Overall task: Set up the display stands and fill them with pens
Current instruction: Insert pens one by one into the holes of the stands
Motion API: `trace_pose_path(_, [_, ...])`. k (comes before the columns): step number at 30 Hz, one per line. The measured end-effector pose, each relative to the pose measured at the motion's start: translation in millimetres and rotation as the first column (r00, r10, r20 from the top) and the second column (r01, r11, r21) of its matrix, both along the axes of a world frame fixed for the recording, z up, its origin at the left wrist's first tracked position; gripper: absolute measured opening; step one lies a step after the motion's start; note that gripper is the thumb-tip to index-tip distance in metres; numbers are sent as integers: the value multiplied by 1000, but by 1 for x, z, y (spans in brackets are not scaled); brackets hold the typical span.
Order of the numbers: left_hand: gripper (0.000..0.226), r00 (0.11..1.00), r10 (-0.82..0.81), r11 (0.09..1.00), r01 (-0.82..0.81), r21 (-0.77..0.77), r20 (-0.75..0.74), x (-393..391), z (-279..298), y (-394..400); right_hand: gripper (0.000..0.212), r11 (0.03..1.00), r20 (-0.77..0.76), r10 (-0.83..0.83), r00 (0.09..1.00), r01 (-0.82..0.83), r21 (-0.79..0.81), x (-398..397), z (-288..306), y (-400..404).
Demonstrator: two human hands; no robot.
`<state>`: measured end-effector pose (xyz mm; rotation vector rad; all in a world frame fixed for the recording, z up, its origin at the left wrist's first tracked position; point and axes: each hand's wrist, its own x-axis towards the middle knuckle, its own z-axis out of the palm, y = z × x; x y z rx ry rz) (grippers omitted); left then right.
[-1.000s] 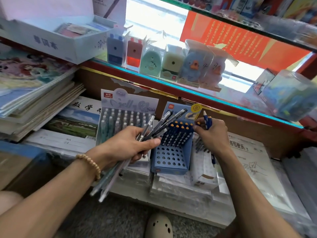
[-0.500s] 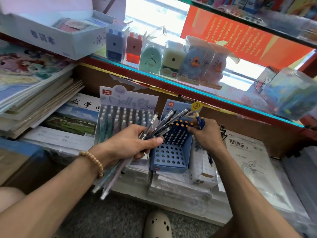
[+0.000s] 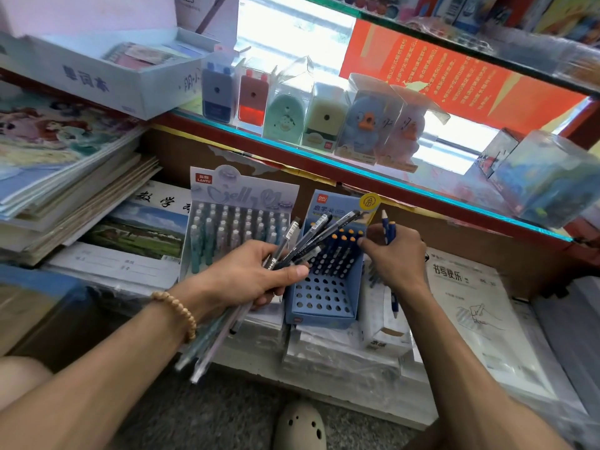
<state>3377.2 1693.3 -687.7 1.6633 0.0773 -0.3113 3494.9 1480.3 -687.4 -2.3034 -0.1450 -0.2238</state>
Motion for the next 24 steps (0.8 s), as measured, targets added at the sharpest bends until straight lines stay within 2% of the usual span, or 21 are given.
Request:
trace_pose_path(2, [39, 1000, 0, 1000, 0, -2, -1, -1, -1, 2, 6, 994, 62, 22, 998, -28, 109, -8, 12, 4])
trace_pose_path(5, [44, 1000, -10, 1000, 10, -8, -10, -2, 0, 2, 26, 926, 12, 136, 991, -131, 354, -23, 35, 11])
trace_pose_path(8, [49, 1000, -6, 1000, 6, -21, -20, -2, 1, 4, 37, 885, -73, 296, 952, -244, 396, -38, 51, 21])
trace_pose_path(13, [48, 999, -24, 999, 24, -22, -26, -4, 0, 4, 10, 883, -123, 296, 947, -223, 412, -36, 40, 28])
trace_pose_path(15, [42, 999, -22, 1000, 22, -20, -23, -5, 0, 4, 6, 893, -121, 270, 955, -202, 401, -31, 36, 26])
trace_pose_path(18, [36, 1000, -11, 1000, 11, -8, -17, -4, 1, 2, 12, 870, -136, 177, 975, -90, 484, -24, 41, 18])
trace_pose_path(24, [40, 1000, -30, 999, 30, 15, 2, 1, 1, -13, 15, 794, -73, -140, 988, 156, 588, -8, 52, -37])
